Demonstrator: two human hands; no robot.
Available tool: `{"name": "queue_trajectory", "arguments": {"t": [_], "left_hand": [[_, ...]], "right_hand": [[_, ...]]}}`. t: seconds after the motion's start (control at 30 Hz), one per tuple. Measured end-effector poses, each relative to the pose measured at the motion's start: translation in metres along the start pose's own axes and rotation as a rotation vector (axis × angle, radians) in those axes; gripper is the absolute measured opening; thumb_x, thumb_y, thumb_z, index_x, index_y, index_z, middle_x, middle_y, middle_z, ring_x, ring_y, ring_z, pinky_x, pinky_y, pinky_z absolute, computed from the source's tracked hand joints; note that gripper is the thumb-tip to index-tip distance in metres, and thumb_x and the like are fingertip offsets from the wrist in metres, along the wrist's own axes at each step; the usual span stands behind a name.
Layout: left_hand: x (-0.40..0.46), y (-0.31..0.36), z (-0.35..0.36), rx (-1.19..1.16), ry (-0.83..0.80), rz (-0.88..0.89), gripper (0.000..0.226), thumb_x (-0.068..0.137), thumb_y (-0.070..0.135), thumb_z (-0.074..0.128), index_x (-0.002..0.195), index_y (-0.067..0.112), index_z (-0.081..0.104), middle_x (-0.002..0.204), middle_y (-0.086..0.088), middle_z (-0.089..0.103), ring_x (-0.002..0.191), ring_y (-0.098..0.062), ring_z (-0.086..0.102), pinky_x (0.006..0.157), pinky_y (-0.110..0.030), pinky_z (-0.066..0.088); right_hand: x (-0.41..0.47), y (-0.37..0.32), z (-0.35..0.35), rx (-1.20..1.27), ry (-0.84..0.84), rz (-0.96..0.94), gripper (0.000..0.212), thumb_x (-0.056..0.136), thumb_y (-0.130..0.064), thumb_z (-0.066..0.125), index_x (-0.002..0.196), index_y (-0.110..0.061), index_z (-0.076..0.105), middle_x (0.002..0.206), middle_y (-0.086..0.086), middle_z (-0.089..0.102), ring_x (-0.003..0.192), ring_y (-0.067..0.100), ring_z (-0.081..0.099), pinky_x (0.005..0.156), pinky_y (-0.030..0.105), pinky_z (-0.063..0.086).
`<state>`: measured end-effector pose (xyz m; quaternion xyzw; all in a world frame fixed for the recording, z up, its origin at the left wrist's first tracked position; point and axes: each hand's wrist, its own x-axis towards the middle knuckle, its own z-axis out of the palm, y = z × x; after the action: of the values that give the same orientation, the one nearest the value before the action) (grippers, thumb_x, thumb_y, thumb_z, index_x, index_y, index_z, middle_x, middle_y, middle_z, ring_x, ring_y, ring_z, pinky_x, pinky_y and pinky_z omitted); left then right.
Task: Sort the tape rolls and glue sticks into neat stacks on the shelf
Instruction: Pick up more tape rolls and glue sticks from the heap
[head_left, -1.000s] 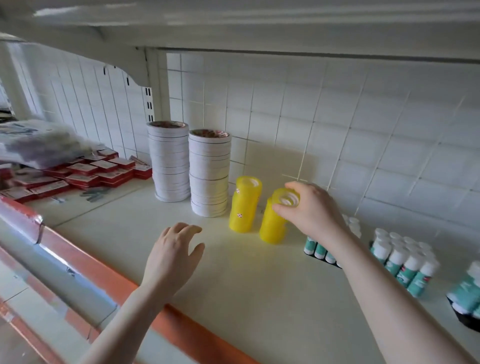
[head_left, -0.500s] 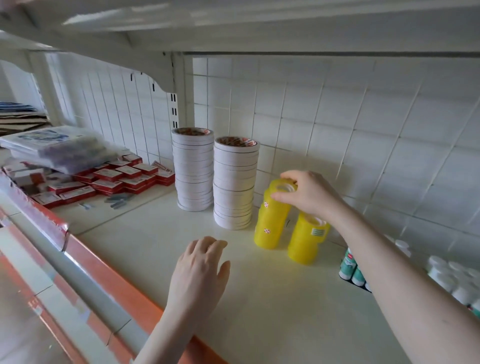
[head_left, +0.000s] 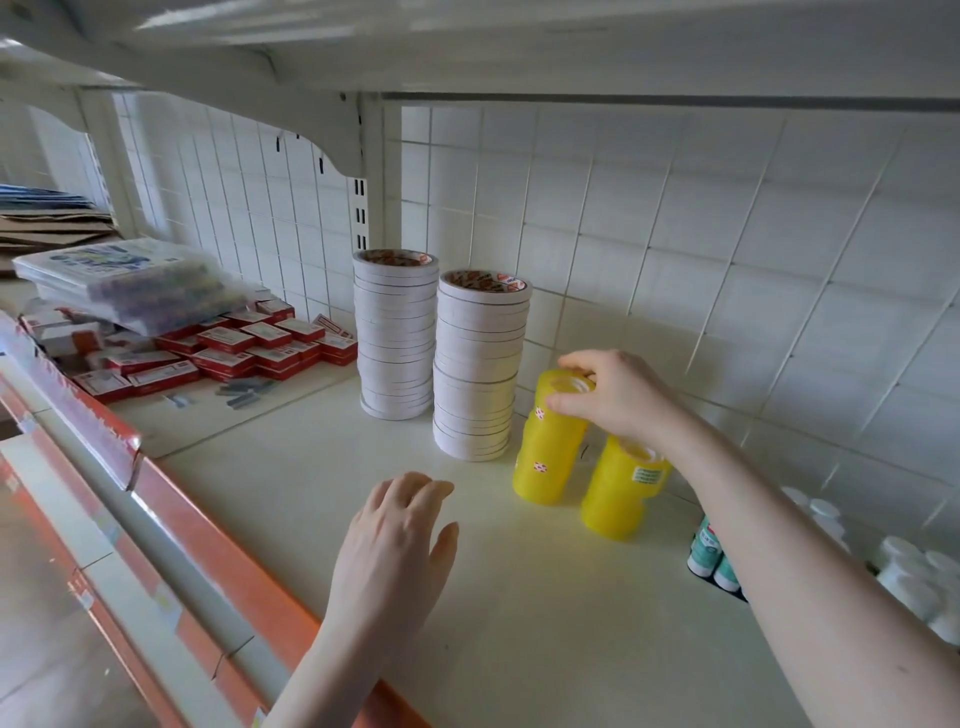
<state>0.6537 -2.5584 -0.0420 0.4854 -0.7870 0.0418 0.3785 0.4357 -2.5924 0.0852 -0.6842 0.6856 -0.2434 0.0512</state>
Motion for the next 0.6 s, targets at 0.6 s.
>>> {"name": "queue_trajectory", "arguments": {"t": [0.6], "left_hand": [[0.000, 0.000, 0.001, -0.008, -0.010, 0.009, 0.037, 0.061, 0.015, 0.085, 0.095, 0.015, 0.070, 0.088, 0.002, 0.065, 0.077, -0.022, 0.064, 0.058, -0.030, 0.052]], "right_hand": [[-0.005, 0.012, 0.001, 0.075, -0.037, -0.006, 0.087, 0.067, -0.033, 0.082, 0.142, -0.020, 0.039, 0.137, 0.007, 0.050, 0.120, 0.024, 0.052, 0.100, 0.038, 0.042]]}}
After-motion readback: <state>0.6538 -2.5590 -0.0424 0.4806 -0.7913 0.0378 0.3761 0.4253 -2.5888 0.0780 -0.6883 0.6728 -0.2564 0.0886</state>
